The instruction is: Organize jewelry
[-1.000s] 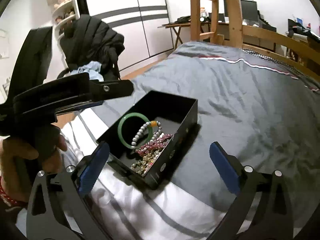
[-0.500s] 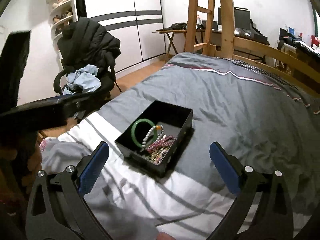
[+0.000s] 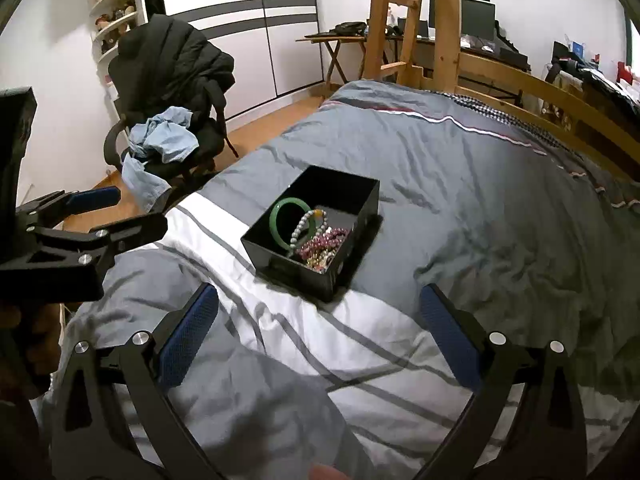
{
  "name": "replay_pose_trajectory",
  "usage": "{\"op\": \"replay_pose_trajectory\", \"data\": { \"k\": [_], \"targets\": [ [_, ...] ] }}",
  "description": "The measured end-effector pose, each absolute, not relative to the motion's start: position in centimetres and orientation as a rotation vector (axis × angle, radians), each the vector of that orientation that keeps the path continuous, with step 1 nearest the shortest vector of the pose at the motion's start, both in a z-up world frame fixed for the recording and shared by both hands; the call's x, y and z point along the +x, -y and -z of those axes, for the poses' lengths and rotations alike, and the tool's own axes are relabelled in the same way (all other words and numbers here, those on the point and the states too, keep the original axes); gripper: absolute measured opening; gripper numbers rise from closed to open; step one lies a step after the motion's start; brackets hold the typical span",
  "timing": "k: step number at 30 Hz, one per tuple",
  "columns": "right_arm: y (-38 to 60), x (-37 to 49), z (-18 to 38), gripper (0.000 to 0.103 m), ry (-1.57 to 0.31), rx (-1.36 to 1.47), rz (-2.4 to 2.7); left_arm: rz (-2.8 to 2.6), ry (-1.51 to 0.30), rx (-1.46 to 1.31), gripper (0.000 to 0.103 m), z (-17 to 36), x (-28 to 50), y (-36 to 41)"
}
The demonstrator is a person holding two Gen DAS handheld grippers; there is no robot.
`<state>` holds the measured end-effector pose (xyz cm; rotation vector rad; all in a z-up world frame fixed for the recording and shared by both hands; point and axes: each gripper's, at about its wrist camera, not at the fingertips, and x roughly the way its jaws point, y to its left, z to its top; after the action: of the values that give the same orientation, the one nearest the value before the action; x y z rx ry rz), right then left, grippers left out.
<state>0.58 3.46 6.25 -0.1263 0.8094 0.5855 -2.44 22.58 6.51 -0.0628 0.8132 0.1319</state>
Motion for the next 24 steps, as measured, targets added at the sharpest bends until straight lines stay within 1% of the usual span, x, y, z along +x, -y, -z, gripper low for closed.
{"op": "replay_pose_trajectory", "data": {
  "k": [7,24],
  "targets": [
    [-3.4,0.0,-5.9,0.099,-0.817,-0.135,-0.575,-0.162,-0.856,0.015,0.097,-4.8,-2.8,-21.9],
    [-3.4,0.1,-5.2,0.099,-0.832,-0.130,-0.575,-0.152,-0.882,0.028,0.097,-3.9,-2.4,-21.5]
  ]
}}
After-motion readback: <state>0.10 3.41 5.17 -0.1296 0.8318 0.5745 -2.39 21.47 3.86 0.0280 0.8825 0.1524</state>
